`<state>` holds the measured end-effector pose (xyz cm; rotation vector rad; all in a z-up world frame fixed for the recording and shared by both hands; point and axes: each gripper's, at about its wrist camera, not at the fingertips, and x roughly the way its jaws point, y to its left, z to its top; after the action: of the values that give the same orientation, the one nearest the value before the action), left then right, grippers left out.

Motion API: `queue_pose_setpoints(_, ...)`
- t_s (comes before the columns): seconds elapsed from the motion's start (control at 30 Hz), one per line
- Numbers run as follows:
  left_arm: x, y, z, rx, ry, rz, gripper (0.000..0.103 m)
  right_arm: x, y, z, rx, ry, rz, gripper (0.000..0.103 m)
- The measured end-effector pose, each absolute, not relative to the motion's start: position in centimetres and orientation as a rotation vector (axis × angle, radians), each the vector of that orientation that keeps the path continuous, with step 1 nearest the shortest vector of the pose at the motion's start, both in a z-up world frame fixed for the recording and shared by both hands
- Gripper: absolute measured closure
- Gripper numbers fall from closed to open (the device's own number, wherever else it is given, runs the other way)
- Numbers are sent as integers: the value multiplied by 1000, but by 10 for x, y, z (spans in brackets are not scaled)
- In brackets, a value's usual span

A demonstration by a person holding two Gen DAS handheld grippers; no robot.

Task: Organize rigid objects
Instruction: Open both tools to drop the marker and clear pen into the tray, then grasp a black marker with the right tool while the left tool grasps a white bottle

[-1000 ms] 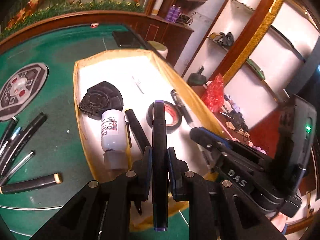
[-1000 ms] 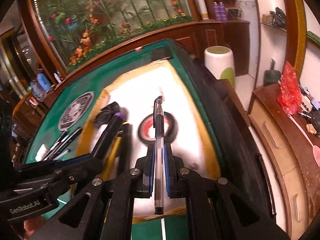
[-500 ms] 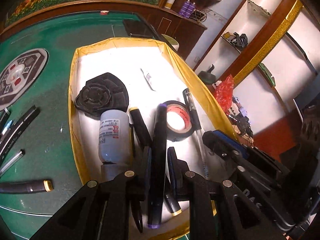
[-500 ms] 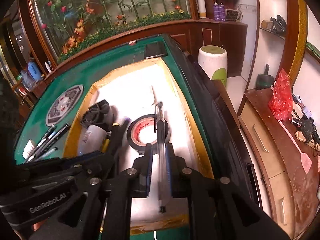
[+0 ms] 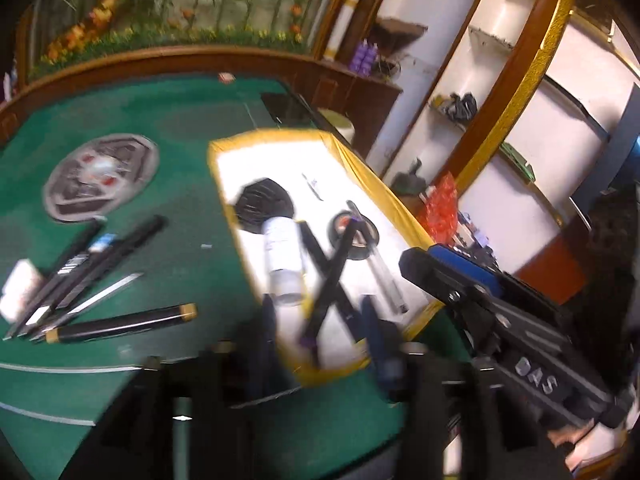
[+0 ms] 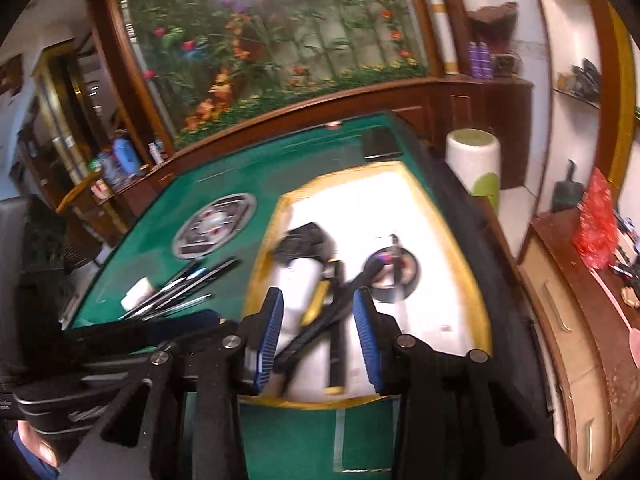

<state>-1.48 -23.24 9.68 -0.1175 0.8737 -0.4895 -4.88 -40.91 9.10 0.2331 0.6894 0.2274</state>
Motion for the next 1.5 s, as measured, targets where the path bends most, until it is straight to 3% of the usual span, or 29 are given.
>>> queue_pose_setpoints(0.17,-46,-170,105,-70,755,-383,45,-46,-361,86,231,739,387,63)
queue_pose_setpoints(0.5,-51,-21,55,-117,764,-153,45,-4,-263,51,136,909,552,63)
queue_pose_setpoints(0.83,-42,14,21,-194,823,-168,45,46,-234,19,80,1028,504,63)
queue_pose_setpoints(0.97,-42,17,17,-208,834,-185,45,36,-227,12,110,1089,583,61)
queue_pose_setpoints(1.17,-42,19,19,-196,833,-193,45,-1,-188,16,-102,1057,718,61)
queue_pose_setpoints(1.2,-41,19,20,-188,833,-189,45,-6,-179,15,-170,1035,709,66)
queue_pose_setpoints(1.27,-36,19,22,-175,833,-181,45,-15,-166,15,-275,997,696,87)
queue_pose_setpoints(1.5,15,29,43,-137,885,-231,45,-20,-181,23,-133,970,703,89)
